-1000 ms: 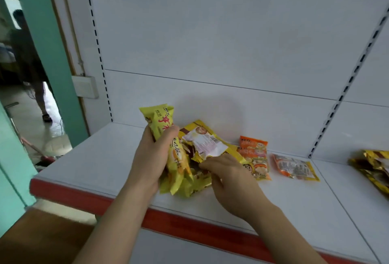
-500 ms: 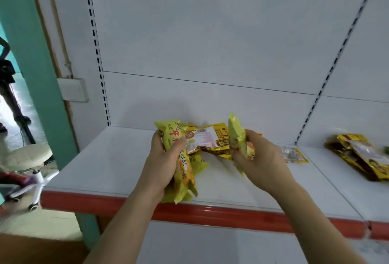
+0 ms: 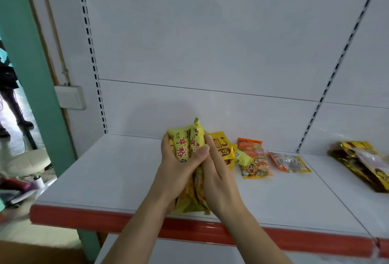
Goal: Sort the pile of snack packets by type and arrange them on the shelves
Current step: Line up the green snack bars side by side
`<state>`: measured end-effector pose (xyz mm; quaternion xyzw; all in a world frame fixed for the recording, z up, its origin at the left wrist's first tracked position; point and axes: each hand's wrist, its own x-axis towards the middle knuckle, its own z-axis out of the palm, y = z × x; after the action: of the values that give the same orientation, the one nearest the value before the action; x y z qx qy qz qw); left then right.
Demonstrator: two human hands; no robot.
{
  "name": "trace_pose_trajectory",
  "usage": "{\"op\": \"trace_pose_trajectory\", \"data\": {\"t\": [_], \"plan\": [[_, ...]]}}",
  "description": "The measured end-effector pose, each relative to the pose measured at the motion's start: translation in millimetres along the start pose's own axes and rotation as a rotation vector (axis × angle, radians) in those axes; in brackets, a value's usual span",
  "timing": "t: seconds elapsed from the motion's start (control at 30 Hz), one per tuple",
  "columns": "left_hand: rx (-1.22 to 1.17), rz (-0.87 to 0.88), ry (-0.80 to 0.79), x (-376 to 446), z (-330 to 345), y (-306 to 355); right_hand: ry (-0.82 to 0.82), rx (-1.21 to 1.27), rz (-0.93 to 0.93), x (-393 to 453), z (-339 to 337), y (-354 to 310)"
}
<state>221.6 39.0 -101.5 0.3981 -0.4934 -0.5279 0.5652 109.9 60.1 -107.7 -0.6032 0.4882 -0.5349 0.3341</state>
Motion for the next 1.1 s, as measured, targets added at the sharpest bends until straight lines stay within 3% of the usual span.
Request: {"op": "trace_pose_trajectory", "data": {"t": [0.13, 0.3, 0.6, 0.83, 1.1], "plan": [[-0.03, -0.037, 0.002, 5, -2, -1, -0.019, 0.229, 0.088, -1, 6, -1], [0.003, 0.015, 0.086, 11, -10, -2, -0.094, 0.152, 0.088, 8, -3, 3], [0.058, 0.137, 0.002, 10, 18, -6, -0.032, 0.053, 0.001, -10, -27, -7], [0.071, 0.163, -0.171, 3, 91, -25, 0.206, -0.011, 0.023, -36, -95, 8], [0.094, 0.084, -0.478, -43, 249, -58, 0.524, -0.041, 0.151, -100, -250, 22]]}}
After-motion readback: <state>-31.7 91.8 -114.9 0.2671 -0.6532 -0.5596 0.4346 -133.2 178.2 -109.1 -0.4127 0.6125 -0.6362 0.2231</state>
